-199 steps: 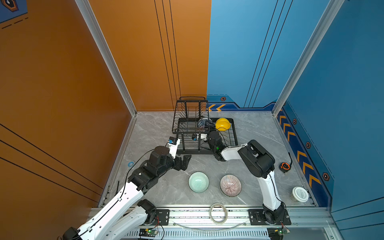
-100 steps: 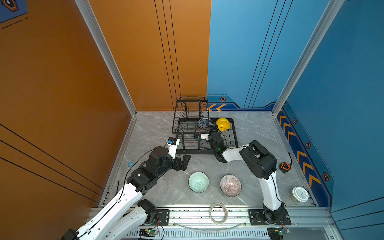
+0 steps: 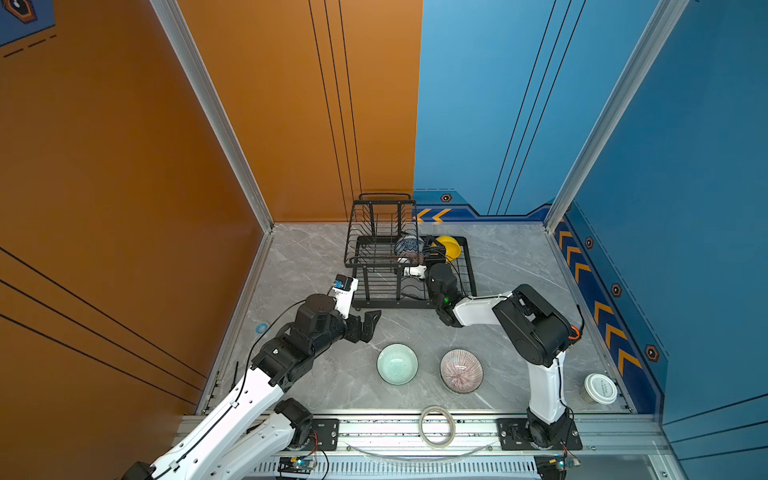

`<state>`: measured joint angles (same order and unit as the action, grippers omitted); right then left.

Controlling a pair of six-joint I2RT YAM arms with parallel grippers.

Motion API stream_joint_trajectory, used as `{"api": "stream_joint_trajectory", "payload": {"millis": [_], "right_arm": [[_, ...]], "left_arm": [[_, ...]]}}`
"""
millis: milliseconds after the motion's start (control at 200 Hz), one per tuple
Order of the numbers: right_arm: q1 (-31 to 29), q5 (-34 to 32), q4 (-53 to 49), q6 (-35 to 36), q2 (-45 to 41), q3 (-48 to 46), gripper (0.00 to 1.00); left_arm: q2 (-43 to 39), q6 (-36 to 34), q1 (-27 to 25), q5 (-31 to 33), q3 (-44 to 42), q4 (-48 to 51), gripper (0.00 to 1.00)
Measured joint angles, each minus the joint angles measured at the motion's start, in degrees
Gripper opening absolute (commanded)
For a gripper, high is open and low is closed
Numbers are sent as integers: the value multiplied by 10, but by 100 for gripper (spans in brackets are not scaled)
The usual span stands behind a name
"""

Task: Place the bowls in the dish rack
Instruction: 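Open the right gripper and draw it back out of the rack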

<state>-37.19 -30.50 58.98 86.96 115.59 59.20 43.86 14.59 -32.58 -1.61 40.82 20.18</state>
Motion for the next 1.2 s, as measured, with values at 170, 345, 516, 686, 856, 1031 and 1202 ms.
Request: {"api": "stream_joint_trajectory", "payload": {"millis": [170, 345, 516, 686, 856, 1031, 1202], "right_arm": [[6, -13, 2, -4, -7, -28, 100], [10, -28, 2, -20, -43, -55, 100], [12, -45, 2, -53, -96, -91, 100], [12, -62, -17, -114, -152, -135, 100], [2, -84, -102, -230, -236, -155, 100], [4, -60, -312, -453, -374, -126, 100], [36, 26, -489, -632, -479, -79, 100]], "left_arm": [[0, 0, 0, 0, 0, 5, 98], [0, 0, 0, 0, 1, 18, 98], [-2, 0, 0, 1, 1, 40, 98], [-13, 7, 0, 2, 1, 59, 98], [-23, 24, -7, 8, -1, 66, 98], [-33, 40, -22, 16, -17, 70, 98], [-35, 54, -41, 27, -32, 71, 98]]}}
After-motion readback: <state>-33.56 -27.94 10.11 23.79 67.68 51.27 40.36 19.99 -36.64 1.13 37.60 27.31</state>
